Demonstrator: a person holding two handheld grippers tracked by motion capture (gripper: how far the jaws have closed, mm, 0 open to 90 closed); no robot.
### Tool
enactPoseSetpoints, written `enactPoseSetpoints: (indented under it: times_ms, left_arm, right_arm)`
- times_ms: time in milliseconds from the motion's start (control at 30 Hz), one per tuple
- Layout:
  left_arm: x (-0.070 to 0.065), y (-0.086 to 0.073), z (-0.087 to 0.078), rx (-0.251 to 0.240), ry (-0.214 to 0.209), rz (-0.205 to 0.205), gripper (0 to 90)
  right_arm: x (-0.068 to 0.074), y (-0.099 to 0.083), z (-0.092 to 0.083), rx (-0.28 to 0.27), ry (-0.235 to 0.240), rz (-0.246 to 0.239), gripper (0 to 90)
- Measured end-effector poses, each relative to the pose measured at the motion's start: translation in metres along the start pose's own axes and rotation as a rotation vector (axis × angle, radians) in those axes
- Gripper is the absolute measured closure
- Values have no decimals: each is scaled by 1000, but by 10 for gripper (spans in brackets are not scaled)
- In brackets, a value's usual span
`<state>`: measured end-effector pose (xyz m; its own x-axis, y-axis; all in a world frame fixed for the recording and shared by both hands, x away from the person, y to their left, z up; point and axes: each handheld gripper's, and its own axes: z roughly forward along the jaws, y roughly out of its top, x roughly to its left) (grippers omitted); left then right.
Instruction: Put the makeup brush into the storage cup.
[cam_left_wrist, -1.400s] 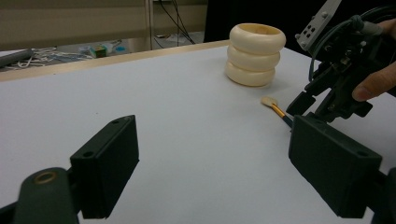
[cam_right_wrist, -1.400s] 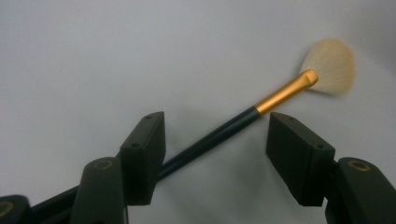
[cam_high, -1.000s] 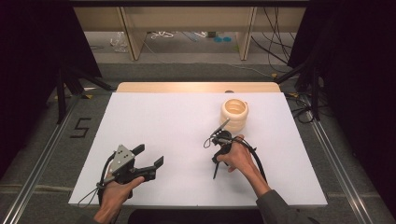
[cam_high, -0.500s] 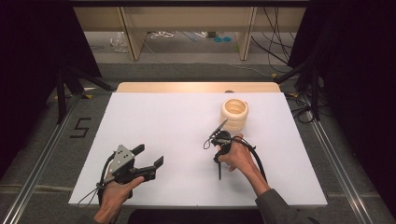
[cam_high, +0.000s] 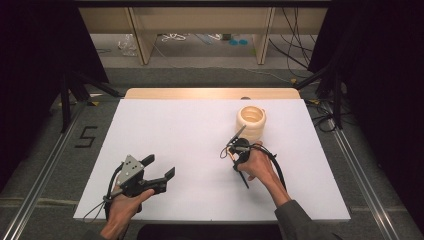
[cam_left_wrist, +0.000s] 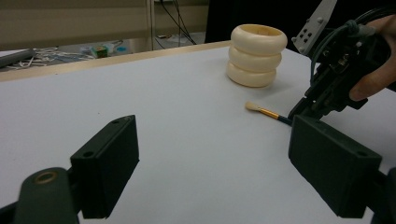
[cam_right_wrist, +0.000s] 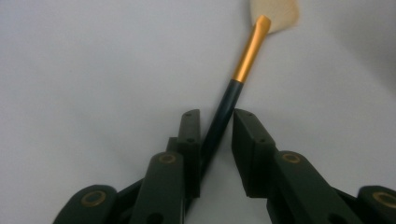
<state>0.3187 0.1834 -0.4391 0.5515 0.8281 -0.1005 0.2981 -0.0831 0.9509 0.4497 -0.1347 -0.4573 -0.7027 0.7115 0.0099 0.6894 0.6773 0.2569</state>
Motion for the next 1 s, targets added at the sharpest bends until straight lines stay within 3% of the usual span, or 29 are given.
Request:
enactPoseSetpoints:
  times_ms: [567,800,1000]
  left_arm:
    - [0,0,0,-2,1,-3,159]
    - [-1,0,0,-2,0,-4,159]
    - [0,0,0,0,1,0,160]
  right_arm:
    - [1,6,2,36,-22,-40,801]
    - [3,8,1,52,-19,-24,825]
    - [2,8,1,55,-15,-45,833]
